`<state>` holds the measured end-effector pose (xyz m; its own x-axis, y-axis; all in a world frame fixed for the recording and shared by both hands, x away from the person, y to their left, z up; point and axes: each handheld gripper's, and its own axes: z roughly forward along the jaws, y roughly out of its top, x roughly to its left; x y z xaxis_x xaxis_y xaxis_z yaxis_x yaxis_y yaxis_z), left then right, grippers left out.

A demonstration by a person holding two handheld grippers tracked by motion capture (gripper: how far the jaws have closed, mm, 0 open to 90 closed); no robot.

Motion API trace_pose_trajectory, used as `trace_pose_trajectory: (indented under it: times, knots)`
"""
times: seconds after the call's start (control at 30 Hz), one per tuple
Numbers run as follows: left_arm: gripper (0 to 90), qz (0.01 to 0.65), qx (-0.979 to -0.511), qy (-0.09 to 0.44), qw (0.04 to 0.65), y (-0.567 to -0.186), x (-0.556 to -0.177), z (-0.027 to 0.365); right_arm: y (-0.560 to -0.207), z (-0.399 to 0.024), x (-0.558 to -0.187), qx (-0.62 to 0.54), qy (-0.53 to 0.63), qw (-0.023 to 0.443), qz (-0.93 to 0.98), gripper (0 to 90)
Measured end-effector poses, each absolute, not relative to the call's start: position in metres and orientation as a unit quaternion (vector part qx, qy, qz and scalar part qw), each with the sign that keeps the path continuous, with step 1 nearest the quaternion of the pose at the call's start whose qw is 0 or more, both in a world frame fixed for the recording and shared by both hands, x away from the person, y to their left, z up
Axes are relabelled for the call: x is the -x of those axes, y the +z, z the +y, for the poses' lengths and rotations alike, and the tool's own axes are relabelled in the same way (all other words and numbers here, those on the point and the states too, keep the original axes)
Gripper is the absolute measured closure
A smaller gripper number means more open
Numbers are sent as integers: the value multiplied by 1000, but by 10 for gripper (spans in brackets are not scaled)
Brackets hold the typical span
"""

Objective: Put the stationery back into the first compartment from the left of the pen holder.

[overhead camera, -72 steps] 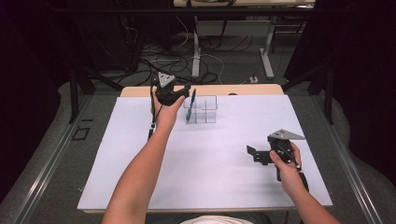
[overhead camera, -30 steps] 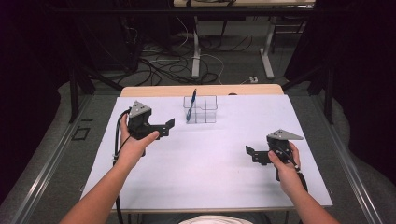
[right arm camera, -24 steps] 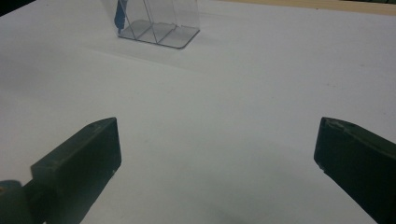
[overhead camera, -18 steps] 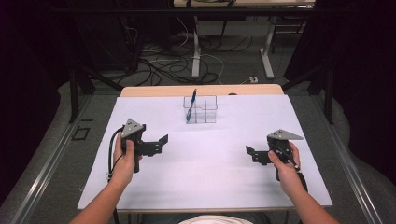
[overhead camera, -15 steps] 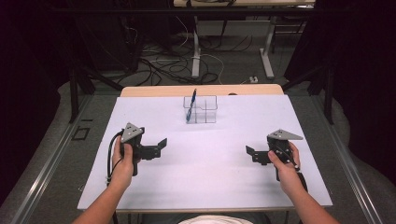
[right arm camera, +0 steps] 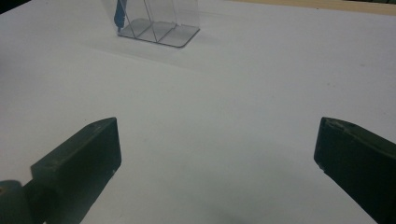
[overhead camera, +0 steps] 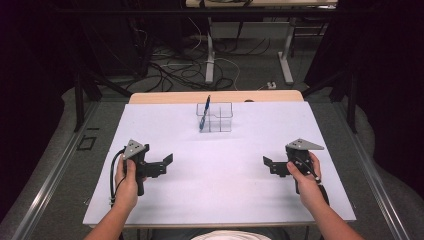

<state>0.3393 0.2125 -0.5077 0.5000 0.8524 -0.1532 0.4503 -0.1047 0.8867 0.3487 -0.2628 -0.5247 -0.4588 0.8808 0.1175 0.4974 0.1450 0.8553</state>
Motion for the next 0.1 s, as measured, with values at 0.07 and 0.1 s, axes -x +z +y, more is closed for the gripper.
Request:
trace_pose_trajectory:
  times: [0.07,0.1]
  knots:
    - [2,457,-714,207,488,-509,-339,213,-525,-263,-349,-474,450,213,726,0]
    - [2,457,-714,205,490,-509,-339,213,-525,-263,-349,-474,449,214,726,0]
